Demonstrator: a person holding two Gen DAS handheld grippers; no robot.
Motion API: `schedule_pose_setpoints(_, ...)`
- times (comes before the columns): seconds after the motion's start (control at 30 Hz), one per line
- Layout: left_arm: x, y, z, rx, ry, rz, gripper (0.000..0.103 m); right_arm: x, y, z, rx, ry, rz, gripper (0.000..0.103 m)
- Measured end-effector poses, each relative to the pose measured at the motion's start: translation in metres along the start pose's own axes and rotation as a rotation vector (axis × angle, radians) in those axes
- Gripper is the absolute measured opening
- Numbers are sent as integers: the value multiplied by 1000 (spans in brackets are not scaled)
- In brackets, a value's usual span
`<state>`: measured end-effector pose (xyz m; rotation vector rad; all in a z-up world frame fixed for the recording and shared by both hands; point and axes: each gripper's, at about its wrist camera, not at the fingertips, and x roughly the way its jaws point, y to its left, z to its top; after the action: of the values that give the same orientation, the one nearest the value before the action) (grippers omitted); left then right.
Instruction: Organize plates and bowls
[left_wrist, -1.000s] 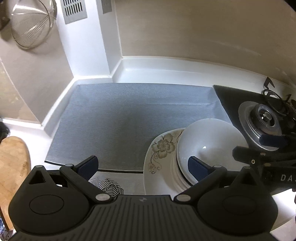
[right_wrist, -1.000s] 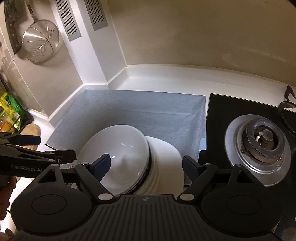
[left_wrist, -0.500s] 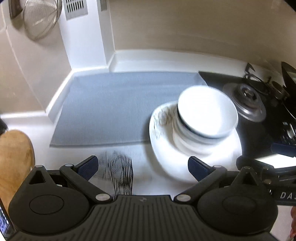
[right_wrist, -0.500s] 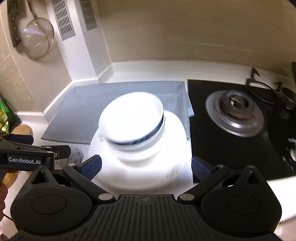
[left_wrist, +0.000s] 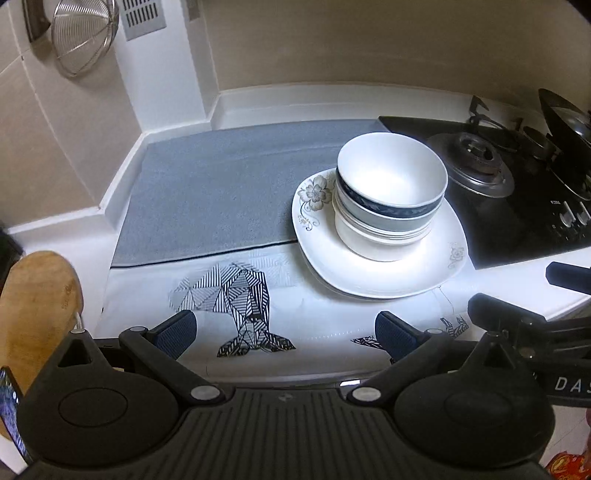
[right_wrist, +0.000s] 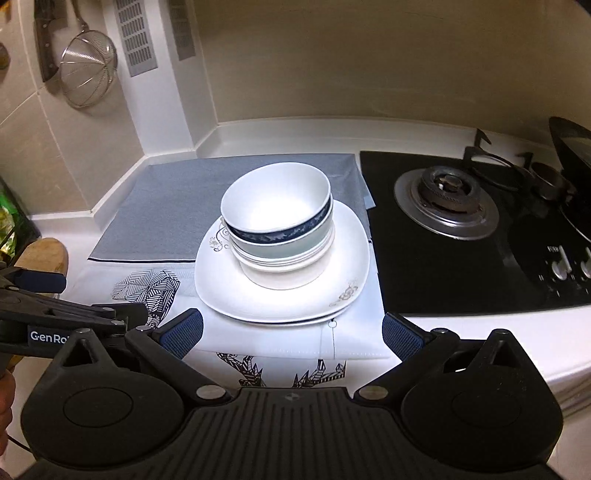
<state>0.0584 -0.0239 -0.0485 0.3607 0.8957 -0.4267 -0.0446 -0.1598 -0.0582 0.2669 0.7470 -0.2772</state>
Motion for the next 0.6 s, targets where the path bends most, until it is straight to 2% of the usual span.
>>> schedule_pose_setpoints(0.2,0,-10,4,-5,39,46,103,-3,-17,2,7,3,24,103)
schedule_pose_setpoints(0.4,2,-30,5,29,71,60,103,1,-32,0,4,26,39,103)
schedule_pose_setpoints(0.6,6,-40,3,17,100,63,103,1,-40,1,-5,28,49,103)
